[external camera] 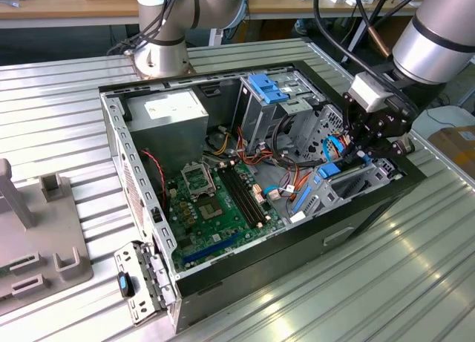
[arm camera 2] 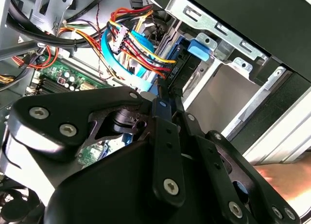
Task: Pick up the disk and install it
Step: 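Insert the second disk wire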
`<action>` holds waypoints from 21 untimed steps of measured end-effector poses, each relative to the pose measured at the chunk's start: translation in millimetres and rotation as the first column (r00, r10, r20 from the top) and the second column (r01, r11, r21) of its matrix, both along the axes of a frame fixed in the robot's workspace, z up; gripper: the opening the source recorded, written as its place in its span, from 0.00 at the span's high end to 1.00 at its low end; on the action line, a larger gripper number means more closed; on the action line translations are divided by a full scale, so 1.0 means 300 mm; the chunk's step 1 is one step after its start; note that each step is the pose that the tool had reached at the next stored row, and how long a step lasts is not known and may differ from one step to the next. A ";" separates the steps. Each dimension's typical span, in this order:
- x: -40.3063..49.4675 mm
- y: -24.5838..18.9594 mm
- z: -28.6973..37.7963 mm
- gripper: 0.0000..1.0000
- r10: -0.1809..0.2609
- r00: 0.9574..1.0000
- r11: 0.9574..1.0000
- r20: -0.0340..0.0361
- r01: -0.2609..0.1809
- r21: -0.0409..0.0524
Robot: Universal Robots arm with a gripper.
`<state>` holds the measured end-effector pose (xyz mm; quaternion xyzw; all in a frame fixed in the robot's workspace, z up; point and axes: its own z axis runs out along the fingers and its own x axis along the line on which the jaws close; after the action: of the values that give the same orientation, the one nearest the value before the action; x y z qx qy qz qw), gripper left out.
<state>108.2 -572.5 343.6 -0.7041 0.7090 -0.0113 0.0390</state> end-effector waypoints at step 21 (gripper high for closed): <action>-0.001 -0.003 -0.007 0.84 0.000 1.000 1.000 0.000 0.000 0.000</action>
<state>107.9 -573.6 341.4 -0.7041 0.7090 -0.0114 0.0389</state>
